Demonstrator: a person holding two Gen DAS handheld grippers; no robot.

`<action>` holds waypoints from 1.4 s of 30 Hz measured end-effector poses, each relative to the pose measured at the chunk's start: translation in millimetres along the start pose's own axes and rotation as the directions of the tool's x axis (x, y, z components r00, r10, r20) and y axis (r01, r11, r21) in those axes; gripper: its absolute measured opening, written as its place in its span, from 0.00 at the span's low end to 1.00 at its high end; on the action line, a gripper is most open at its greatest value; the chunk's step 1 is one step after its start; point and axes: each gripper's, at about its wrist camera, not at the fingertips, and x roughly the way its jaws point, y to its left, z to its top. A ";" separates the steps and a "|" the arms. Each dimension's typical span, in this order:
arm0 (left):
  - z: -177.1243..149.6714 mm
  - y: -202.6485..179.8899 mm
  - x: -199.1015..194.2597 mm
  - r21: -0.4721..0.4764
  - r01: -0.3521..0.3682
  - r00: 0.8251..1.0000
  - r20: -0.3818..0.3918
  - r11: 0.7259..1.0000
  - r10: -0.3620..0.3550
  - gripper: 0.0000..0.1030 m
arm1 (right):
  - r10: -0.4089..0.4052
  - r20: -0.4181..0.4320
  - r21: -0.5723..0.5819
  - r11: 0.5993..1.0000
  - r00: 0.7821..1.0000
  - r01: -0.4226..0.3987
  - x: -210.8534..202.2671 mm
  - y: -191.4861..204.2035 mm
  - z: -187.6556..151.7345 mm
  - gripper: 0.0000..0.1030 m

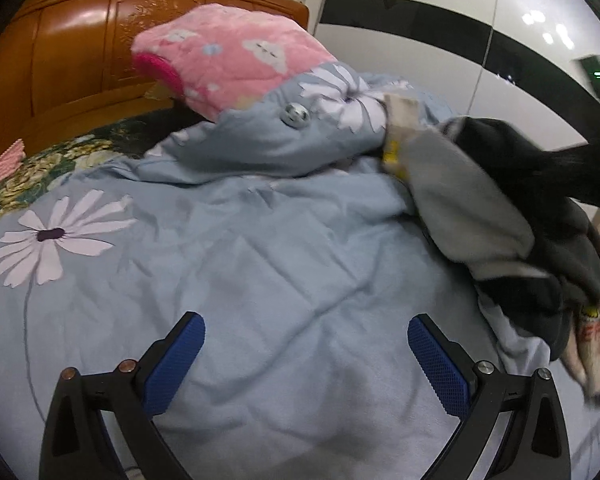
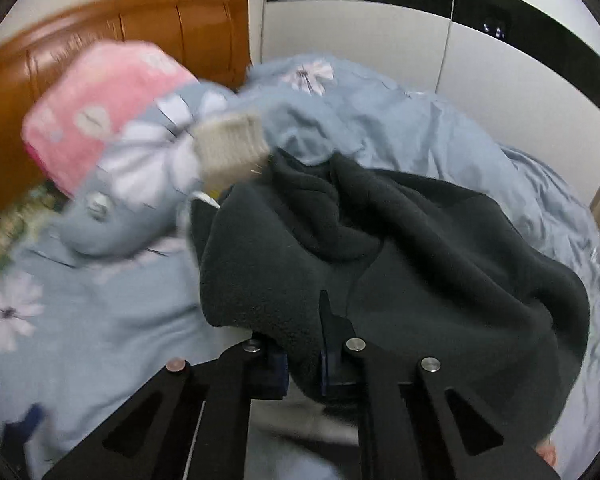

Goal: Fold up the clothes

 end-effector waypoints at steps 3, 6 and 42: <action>5.4 10.6 -14.0 -0.034 0.022 1.000 0.012 0.999 -0.022 1.00 | 0.034 0.004 0.003 0.999 0.999 -0.034 -50.8 5.2 -13.6 0.10; 9.7 22.2 -31.4 -0.080 0.078 0.997 -0.006 0.994 -0.079 1.00 | 0.025 -0.006 -0.023 0.999 1.000 -0.025 -97.5 13.2 -35.6 0.09; -17.3 -28.9 -202.5 0.133 0.429 0.841 -0.420 0.894 -0.341 0.99 | -0.181 -0.227 0.497 0.823 0.957 0.274 -374.8 -64.3 -361.5 0.08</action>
